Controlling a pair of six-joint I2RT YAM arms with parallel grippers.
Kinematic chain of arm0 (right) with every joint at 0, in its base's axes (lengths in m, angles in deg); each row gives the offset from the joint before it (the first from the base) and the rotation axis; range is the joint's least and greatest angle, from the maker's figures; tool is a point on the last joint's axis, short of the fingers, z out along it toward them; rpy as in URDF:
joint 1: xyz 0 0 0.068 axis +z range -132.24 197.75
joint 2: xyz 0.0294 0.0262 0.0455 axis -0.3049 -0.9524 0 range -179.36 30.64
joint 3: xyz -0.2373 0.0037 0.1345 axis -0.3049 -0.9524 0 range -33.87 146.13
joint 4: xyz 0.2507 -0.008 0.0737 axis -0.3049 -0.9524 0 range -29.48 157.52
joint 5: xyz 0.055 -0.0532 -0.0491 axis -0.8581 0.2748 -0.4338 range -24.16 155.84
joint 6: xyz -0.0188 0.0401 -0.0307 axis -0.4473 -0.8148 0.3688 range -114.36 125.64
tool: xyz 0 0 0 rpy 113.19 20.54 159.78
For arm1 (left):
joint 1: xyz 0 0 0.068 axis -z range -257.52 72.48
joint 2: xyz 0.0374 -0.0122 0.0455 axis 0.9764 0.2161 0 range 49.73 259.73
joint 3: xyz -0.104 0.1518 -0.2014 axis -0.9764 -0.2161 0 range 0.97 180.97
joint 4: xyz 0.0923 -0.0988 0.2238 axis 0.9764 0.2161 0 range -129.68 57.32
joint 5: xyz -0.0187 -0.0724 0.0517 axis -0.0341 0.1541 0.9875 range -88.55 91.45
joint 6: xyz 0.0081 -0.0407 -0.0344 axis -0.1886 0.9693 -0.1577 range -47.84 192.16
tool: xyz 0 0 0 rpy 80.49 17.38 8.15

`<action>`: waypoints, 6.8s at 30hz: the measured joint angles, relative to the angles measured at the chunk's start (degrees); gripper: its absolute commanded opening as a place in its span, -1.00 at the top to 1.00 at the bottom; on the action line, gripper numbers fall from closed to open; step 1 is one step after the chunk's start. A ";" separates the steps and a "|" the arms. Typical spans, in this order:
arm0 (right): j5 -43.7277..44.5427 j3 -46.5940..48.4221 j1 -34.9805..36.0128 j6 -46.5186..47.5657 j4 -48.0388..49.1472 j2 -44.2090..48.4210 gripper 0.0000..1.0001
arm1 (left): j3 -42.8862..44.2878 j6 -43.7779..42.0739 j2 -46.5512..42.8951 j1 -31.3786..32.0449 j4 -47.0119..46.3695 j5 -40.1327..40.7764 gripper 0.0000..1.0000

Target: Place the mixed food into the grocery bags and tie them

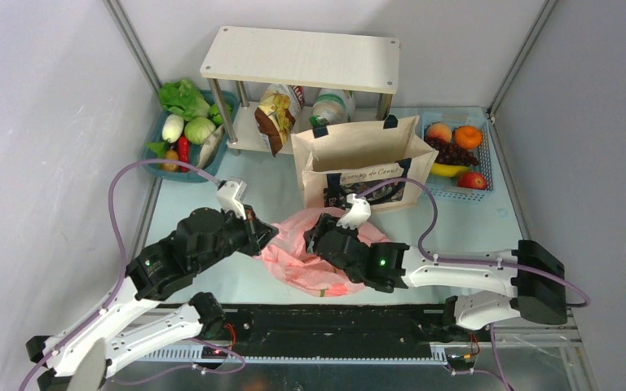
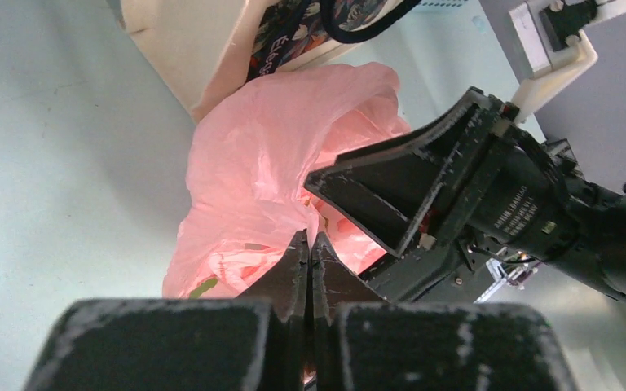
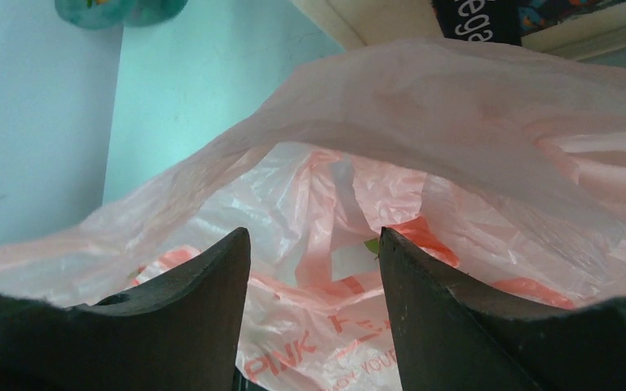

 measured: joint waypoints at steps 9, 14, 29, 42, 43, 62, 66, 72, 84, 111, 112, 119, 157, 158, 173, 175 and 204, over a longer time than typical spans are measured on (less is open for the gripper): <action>1.05 0.00 -3.65 -7.30 2.67 -6.32 -0.22 | -0.68 2.23 0.09 0.00 -2.19 -2.14 1.00; 0.59 0.00 -6.86 -6.84 5.81 -9.94 -0.24 | -0.68 3.39 0.07 0.00 -2.58 -2.27 1.00; -6.93 0.02 -12.11 -1.07 8.59 -12.66 1.00 | -0.68 1.79 1.27 -5.22 -3.52 -0.31 1.00; -21.44 -10.38 -15.87 9.70 -5.35 28.52 1.00 | -0.63 -5.84 6.69 -20.98 -2.89 -1.22 1.00; -21.94 -10.84 -16.85 10.23 -7.96 31.76 1.00 | -0.63 -6.56 7.10 -21.92 -2.43 -0.50 1.00; -25.49 -11.89 -37.05 15.98 -37.29 59.91 -0.19 | -5.51 -12.24 4.28 -28.52 -1.75 1.88 1.00; -35.54 -11.43 -37.13 21.88 -34.40 56.59 -0.41 | -6.21 -13.70 3.06 -28.52 -3.23 -3.65 1.00; -44.06 -8.04 -35.36 26.56 -33.88 45.16 -0.54 | -6.23 -14.71 2.97 -28.52 -5.53 -9.05 1.00; -28.30 -1.01 -21.66 24.50 -45.05 35.50 -0.64 | -6.27 -14.86 2.32 -28.61 -5.92 -9.81 1.00; -12.48 -1.07 -29.73 9.49 -47.71 29.70 1.00 | -8.07 -12.90 -3.15 -28.44 -5.68 4.31 1.00; -11.54 0.11 -32.17 7.45 -47.91 30.29 1.00 | -8.15 -12.17 -3.67 -28.15 -5.49 4.90 1.00; -17.27 3.98 -43.32 8.50 -43.89 33.79 1.00 | -8.24 -9.55 -8.28 -27.45 -6.27 5.73 1.00; -42.73 17.73 -29.20 14.60 -28.59 26.23 1.00 | -14.10 -26.69 11.19 17.22 -37.03 5.27 1.00; -43.56 18.23 -29.20 14.36 -28.24 26.36 1.00 | -14.64 -28.41 12.52 17.53 -39.47 5.73 1.00; -56.15 23.69 -29.14 12.96 -24.20 26.62 1.00 | -13.70 -35.06 34.38 17.79 -56.98 0.76 1.00; -56.98 24.20 -29.14 12.48 -24.02 26.51 1.00 | -13.70 -35.63 34.60 17.94 -58.84 0.31 1.00; -60.89 33.97 -21.09 6.14 -14.03 21.86 1.00 | 4.87 -33.03 49.53 22.25 -57.57 5.90 1.00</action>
